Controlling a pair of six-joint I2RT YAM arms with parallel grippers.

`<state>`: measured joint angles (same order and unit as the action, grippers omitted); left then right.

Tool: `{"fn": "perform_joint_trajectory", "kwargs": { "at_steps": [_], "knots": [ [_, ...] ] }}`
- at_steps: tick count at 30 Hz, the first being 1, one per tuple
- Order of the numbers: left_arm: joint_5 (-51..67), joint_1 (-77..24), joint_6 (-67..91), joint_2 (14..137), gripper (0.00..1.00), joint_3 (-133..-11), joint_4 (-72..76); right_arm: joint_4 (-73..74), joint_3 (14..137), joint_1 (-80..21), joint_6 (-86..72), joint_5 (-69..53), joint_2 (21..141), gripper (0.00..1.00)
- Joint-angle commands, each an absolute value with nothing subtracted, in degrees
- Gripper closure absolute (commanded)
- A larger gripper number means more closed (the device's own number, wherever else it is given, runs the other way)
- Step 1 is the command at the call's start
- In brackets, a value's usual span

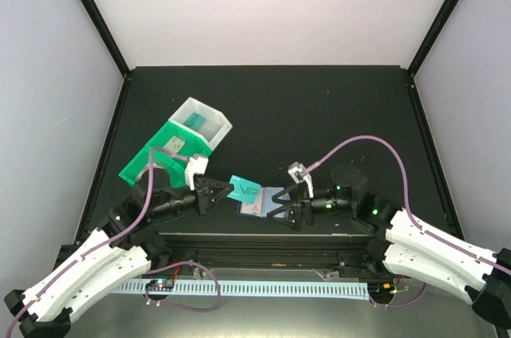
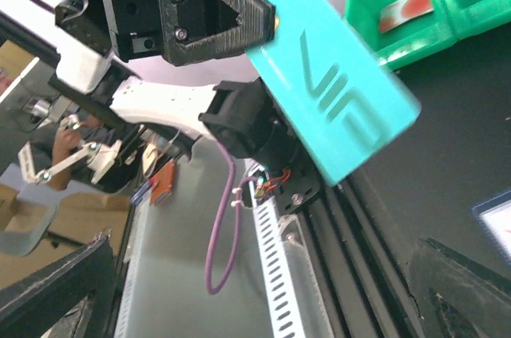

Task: Take the credit cards out of the card holder

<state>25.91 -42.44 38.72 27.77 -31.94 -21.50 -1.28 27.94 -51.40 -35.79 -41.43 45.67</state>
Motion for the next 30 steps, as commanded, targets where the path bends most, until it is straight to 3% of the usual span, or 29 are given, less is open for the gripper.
{"fn": "perform_joint_trajectory", "kwargs": {
  "at_steps": [1, 5, 11, 30],
  "knots": [
    [13.19, -41.93, 42.30, 25.92, 0.98, -31.57, -18.35, -1.64, 26.44, -51.59, -37.60, -34.17, 43.14, 0.00],
    [8.96, -41.60, 45.18, 26.45, 0.98, -28.91, -11.78, 2.44, 26.78, -51.52, -35.87, -26.94, 40.63, 0.00],
    [-3.30, -40.97, 45.53, 31.87, 0.98, -32.15, -13.48, 8.44, 28.44, -51.52, -35.02, -17.89, 36.90, 0.00],
    [-23.03, -27.24, 51.26, 53.87, 0.98, -41.60, -10.52, 10.24, 29.44, -51.54, -34.85, -19.77, 37.16, 0.00]
  ]
}}
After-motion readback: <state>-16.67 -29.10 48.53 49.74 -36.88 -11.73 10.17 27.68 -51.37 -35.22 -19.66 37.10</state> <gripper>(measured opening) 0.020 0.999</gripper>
